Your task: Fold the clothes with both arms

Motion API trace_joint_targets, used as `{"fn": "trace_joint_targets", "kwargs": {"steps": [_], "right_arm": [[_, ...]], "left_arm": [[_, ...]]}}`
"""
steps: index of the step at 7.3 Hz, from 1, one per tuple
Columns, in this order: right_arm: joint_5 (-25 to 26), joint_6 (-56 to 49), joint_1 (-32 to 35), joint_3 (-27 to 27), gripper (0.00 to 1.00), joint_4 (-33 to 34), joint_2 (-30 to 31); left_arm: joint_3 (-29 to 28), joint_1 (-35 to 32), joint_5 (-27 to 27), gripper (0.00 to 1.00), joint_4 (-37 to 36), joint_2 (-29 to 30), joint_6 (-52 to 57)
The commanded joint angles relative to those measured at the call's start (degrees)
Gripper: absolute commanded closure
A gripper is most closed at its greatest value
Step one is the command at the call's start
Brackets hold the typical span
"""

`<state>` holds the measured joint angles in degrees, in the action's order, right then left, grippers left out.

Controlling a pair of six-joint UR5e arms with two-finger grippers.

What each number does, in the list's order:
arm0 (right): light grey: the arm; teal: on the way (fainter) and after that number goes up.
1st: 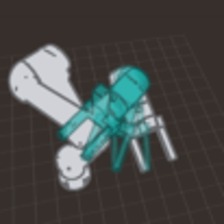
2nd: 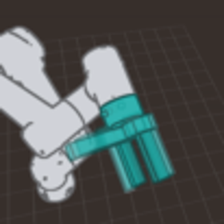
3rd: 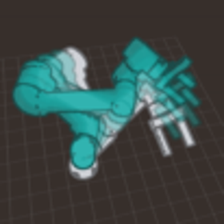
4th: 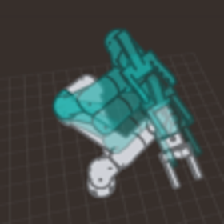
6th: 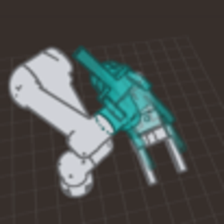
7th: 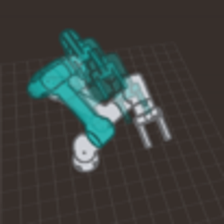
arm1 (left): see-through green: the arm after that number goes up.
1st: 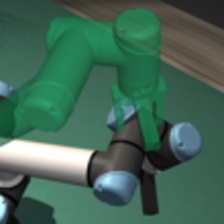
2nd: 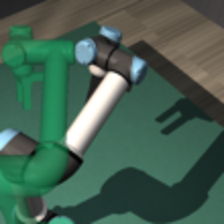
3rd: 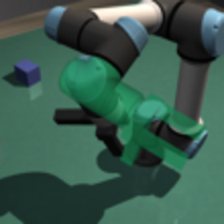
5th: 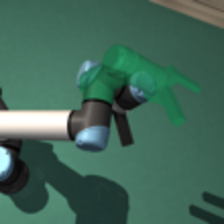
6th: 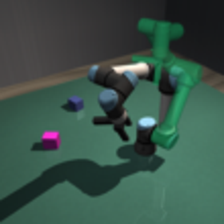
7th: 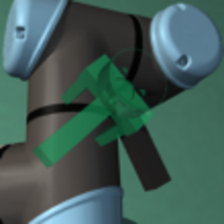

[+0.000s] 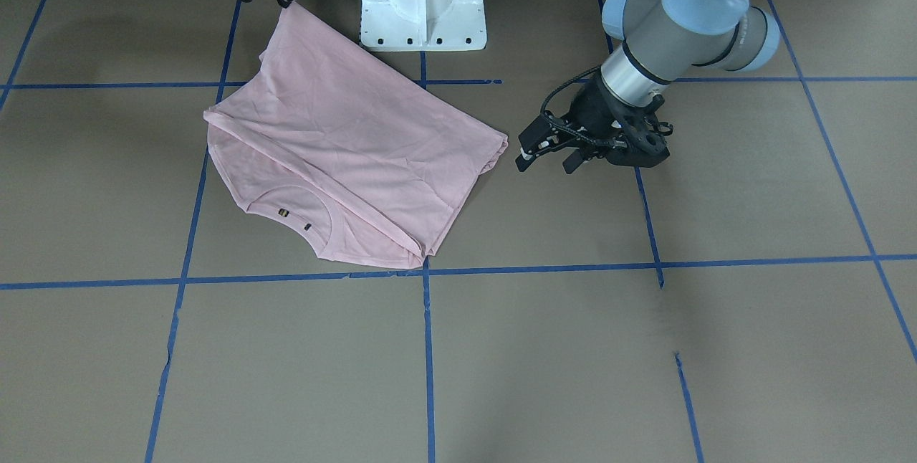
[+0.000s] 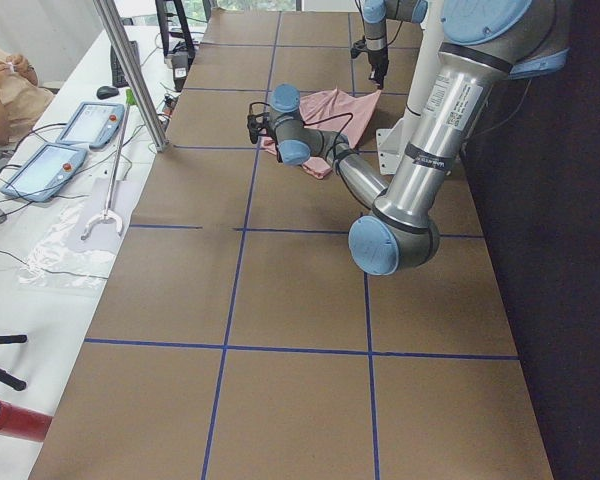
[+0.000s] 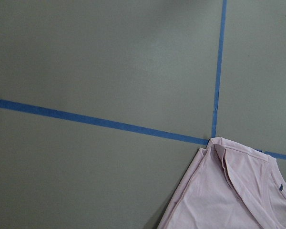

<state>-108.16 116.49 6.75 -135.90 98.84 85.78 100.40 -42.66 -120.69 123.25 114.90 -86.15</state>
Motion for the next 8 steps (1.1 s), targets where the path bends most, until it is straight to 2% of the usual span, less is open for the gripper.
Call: {"fn": "trace_joint_targets", "kwargs": {"steps": [1, 2, 3, 4, 5, 6, 7, 8], "right_arm": [[0.41, 1.28, -1.39, -0.34, 0.0, 0.3, -0.17], [0.41, 1.28, 2.79, -0.68, 0.0, 0.21, -0.96], [-0.03, 0.76, 8.58, -0.6, 0.0, 0.3, -3.49], [-0.47, 0.06, 13.85, 0.62, 0.0, 0.21, -6.82], [-0.47, -5.08, 19.48, 4.02, 0.0, 0.12, -11.12], [-0.38, -9.22, 24.23, 6.76, 0.0, -0.14, -13.77], [-0.21, -11.01, 27.06, 8.87, 0.0, -0.67, -14.06], [0.14, -14.07, 27.27, 10.98, 0.0, -0.76, -14.15]], "left_arm": [[0.32, 1.79, -0.24, 0.01, -0.38, -0.03, -2.35], [1.02, 2.14, -0.25, 0.01, -3.16, -0.2, -3.06], [1.55, 5.28, 1.32, 0.02, -4.93, -0.55, -3.24], [1.99, 5.83, 2.29, 0.07, -4.95, -0.99, -3.5], [2.52, 7.84, 2.91, 0.09, -5.04, -1.43, -8.98], [2.7, 14.12, 5.79, 0.03, -6.43, -2.39, -11.65], [2.79, 18.36, 11.04, 0.04, -12.97, -1.36, -11.76], [2.87, 19.97, 14.74, 0.07, -16.26, -0.13, -11.76]]}}
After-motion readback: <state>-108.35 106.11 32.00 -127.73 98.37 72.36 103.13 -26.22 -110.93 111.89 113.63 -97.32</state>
